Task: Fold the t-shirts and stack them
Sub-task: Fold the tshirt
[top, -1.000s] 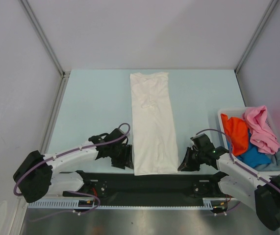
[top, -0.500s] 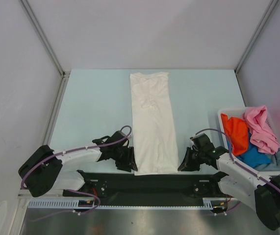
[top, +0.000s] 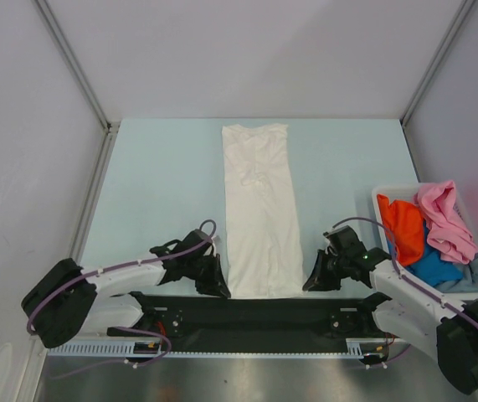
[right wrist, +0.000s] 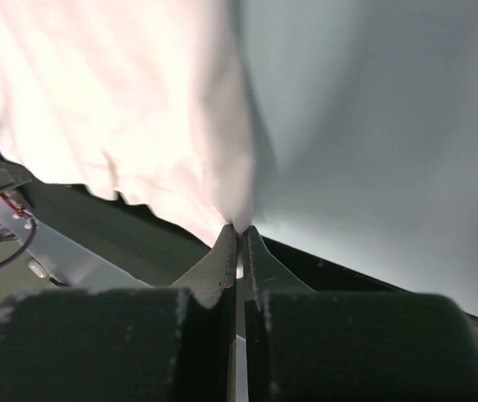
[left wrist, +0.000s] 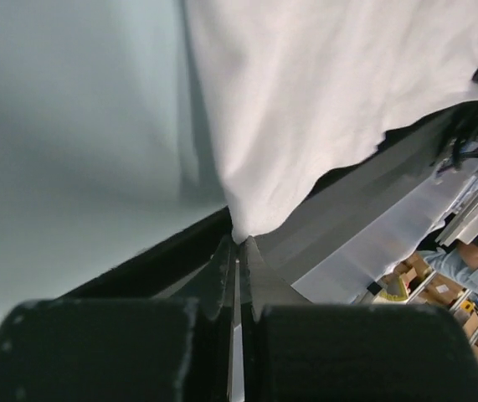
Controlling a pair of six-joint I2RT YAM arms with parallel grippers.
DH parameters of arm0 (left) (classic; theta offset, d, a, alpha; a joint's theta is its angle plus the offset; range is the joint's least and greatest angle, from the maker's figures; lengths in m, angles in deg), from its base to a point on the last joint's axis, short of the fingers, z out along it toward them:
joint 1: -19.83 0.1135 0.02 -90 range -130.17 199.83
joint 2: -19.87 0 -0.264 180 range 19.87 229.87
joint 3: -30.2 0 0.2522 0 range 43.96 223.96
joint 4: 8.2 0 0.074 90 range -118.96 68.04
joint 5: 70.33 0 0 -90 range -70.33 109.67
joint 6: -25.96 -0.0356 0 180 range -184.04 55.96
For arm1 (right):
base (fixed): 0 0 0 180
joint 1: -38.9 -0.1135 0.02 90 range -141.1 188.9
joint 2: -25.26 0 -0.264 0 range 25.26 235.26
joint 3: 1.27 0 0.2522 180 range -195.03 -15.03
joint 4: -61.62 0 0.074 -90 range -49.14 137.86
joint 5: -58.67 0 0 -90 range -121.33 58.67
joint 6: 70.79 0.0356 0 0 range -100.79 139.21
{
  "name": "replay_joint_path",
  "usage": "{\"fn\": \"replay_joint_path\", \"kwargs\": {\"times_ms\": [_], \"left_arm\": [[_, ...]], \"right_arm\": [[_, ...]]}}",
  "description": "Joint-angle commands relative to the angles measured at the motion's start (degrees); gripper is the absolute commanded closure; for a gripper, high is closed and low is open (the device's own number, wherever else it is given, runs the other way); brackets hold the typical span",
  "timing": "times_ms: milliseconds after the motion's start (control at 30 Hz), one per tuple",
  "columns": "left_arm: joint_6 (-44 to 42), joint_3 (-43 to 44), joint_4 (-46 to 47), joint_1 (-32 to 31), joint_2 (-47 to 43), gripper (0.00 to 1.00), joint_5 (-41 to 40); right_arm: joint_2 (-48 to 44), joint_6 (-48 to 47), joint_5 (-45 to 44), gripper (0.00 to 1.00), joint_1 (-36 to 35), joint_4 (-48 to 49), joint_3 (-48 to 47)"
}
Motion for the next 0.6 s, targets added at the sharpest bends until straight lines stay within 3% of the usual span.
{"fn": "replay_joint_path", "kwargs": {"times_ms": [0, 300, 567], "left_arm": [[1.5, 4.1, -3.0, 1.6, -4.4, 1.00, -2.5], [-6.1, 19.7, -8.1, 11.2, 4.5, 1.00, -0.2], [-13.4, 37.1, -10.3, 20.3, 20.1, 1.00, 1.3]], "right_arm": [[-1.8, -2.3, -0.4, 1.00, -0.3, -0.3, -7.4], [15.7, -9.3, 0.2, 1.00, 3.4, -3.2, -24.6], [34.2, -15.4, 2.1, 1.00, 9.1, -4.9, -41.4]]}}
